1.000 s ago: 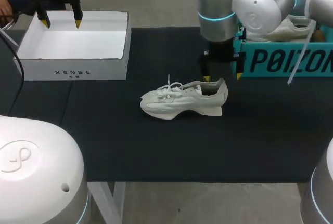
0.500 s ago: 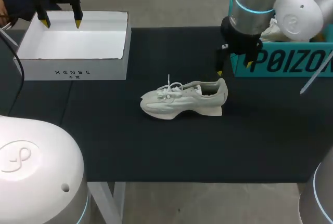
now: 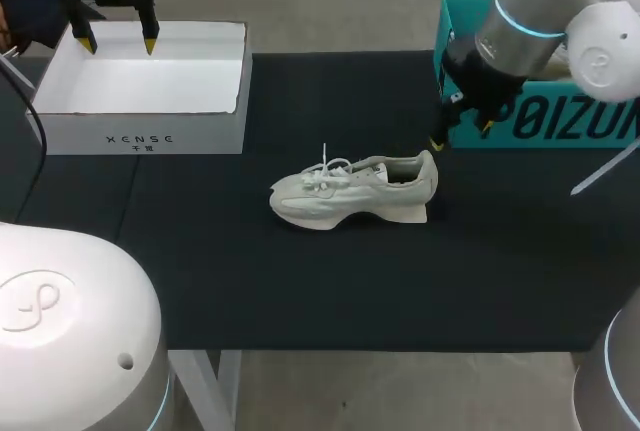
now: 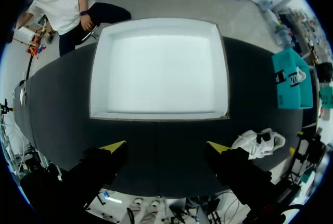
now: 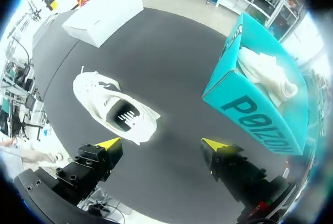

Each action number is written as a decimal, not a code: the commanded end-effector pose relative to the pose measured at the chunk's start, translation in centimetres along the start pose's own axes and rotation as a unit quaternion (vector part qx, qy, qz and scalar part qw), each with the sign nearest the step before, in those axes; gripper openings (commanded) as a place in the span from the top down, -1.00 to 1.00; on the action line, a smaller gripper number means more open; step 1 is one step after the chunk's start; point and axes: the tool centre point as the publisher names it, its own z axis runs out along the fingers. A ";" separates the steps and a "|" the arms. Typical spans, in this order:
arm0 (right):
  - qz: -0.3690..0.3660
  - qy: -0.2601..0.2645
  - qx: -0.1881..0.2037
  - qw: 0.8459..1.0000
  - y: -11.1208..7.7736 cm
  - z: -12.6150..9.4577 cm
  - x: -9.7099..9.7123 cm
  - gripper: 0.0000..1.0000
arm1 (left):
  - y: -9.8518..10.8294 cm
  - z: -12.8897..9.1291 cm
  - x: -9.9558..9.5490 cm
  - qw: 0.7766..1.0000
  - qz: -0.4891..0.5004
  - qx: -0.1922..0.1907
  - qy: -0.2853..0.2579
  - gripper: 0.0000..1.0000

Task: Take the shoe out of the shoebox, open the shoe tongue, remove and reinsert the insole, then place the shoe into the shoebox

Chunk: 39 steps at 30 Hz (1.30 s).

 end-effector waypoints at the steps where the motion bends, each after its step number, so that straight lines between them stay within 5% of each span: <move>1: -0.235 0.073 -0.170 0.954 -3.2 -0.7 -1.5 -1.00 | 0.0 0.0 0.0 1.000 0.000 0.000 -0.001 -1.00; 25: -0.254 0.075 -0.159 0.951 -3.3 -0.7 -1.9 -1.00 | 0.0 0.0 0.0 1.000 0.000 0.000 -0.001 -1.00; 29: -0.303 0.081 -0.197 0.929 -2.4 0.0 -0.1 -1.00 | 0.0 0.0 0.0 1.000 0.000 0.000 -0.001 -1.00; 39: -0.369 0.060 -0.157 0.914 -1.5 3.6 0.9 -1.00 | 0.0 0.0 0.0 1.000 0.000 0.000 -0.001 -1.00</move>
